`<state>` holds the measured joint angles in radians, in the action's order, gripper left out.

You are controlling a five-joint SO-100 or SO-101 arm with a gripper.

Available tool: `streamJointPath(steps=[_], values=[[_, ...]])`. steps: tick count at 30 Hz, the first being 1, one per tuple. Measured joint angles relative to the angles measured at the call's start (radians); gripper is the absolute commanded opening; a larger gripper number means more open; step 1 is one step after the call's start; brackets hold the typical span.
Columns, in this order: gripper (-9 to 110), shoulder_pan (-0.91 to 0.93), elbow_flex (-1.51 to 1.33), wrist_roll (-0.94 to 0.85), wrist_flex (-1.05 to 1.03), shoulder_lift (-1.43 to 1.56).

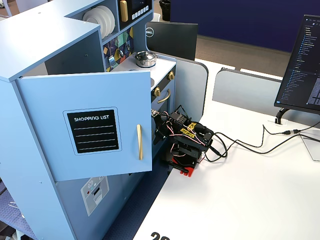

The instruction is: Pick up the green pineapple from the left cabinet and place it in the gray recipient

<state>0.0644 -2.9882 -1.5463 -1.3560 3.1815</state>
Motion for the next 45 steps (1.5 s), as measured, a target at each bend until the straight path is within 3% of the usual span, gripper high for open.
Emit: streamJointPath(steps=[14,18,23,26,30,36,45], values=[[0,-0.003,0.0,0.0,0.0,0.0],[0,-0.161,-0.011,0.069,0.055,-0.002],[0,-0.558,0.164,0.325,0.549,-0.104],[8,-0.767,0.285,0.201,0.847,-0.21],[13,-0.882,0.374,-0.041,1.144,-0.311],[13,-0.931,0.425,-0.153,1.273,-0.391],[38,-0.896,0.509,-0.14,1.454,-0.598]])
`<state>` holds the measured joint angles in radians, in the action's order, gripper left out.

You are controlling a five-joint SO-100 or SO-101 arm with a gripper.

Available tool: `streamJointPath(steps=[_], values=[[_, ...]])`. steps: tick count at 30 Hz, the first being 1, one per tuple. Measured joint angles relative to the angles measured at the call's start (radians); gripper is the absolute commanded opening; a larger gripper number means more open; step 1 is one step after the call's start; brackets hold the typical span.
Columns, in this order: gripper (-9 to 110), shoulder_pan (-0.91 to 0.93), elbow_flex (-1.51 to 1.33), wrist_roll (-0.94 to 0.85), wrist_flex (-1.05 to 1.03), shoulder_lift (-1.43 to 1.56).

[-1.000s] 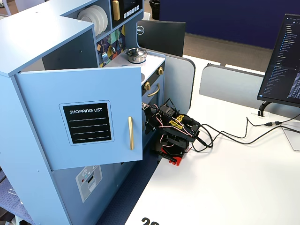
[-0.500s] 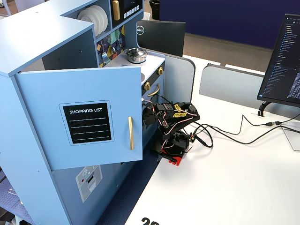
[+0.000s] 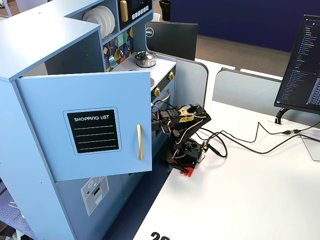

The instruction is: Pick up the green pineapple from the left cabinet and place it in the gray recipient

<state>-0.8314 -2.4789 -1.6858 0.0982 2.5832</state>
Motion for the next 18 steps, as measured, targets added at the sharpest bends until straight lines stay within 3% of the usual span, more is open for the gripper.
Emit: streamJointPath(steps=[18], values=[[45,0.054,0.224,0.067,0.16,-0.382]])
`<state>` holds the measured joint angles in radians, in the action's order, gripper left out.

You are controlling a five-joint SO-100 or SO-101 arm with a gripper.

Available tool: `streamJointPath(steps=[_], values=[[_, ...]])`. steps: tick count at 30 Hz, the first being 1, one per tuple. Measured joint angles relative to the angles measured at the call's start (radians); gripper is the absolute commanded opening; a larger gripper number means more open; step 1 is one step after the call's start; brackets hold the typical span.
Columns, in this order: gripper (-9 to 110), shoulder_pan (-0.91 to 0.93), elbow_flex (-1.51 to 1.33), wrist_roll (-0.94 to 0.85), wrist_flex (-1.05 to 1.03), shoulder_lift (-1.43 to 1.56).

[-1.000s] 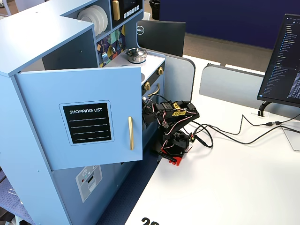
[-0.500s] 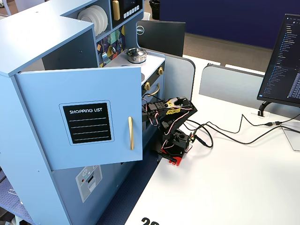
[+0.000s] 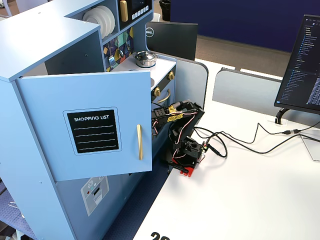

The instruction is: Pick up the green pineapple from the left cabinet and place it in the gray recipient

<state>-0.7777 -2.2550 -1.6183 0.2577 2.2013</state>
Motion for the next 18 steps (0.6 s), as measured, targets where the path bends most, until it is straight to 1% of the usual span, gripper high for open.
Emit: streamJointPath(steps=[18], values=[[44,0.021,0.224,-0.018,0.028,-0.278]])
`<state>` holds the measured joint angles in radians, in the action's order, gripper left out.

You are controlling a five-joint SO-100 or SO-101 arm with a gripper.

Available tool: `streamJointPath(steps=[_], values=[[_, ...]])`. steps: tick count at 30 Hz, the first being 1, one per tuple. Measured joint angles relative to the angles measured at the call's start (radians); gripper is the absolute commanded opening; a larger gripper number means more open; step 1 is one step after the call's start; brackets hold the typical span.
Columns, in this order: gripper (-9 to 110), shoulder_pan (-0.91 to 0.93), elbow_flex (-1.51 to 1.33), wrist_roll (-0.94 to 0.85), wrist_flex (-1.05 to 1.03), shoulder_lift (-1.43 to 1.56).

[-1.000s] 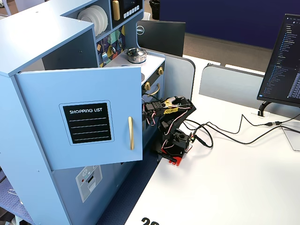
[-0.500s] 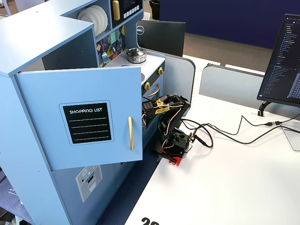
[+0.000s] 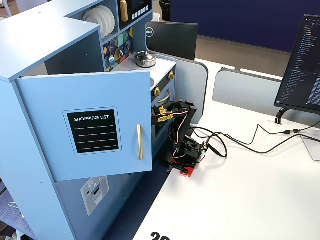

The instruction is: Pick up the green pineapple from the left cabinet and place it in the gray recipient

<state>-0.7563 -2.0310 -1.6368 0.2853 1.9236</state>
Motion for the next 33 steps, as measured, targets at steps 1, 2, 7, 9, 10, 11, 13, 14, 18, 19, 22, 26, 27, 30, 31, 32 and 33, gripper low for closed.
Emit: streamJointPath(steps=[1,2,7,9,10,11,13,14,18,19,22,26,27,30,31,32,33], values=[[43,0.003,0.015,0.0,0.0,-0.015],[43,0.008,0.031,0.0,0.0,-0.031],[42,0.009,0.11,0.0,0.0,-0.11],[42,0.009,0.141,0.0,0.0,-0.141],[42,0.009,0.155,0.0,0.0,-0.155],[42,0.008,0.17,0.0,0.0,-0.17],[42,0.008,0.201,0.0,0.0,-0.202],[41,0.008,0.216,0.0,0.0,-0.216],[40,0.0,0.268,0.0,0.0,-0.264],[37,-0.005,0.278,0.0,0.0,-0.272],[23,-0.021,0.298,0.0,0.0,-0.29],[0,-0.026,0.299,-0.006,-0.011,-0.29],[0,-0.026,0.299,-0.017,-0.012,-0.29],[0,-0.028,0.299,-0.025,-0.012,-0.29],[0,-0.031,0.299,-0.025,-0.012,-0.285],[0,-0.038,0.299,-0.028,-0.014,-0.276],[0,-0.044,0.299,-0.034,-0.018,-0.262]])
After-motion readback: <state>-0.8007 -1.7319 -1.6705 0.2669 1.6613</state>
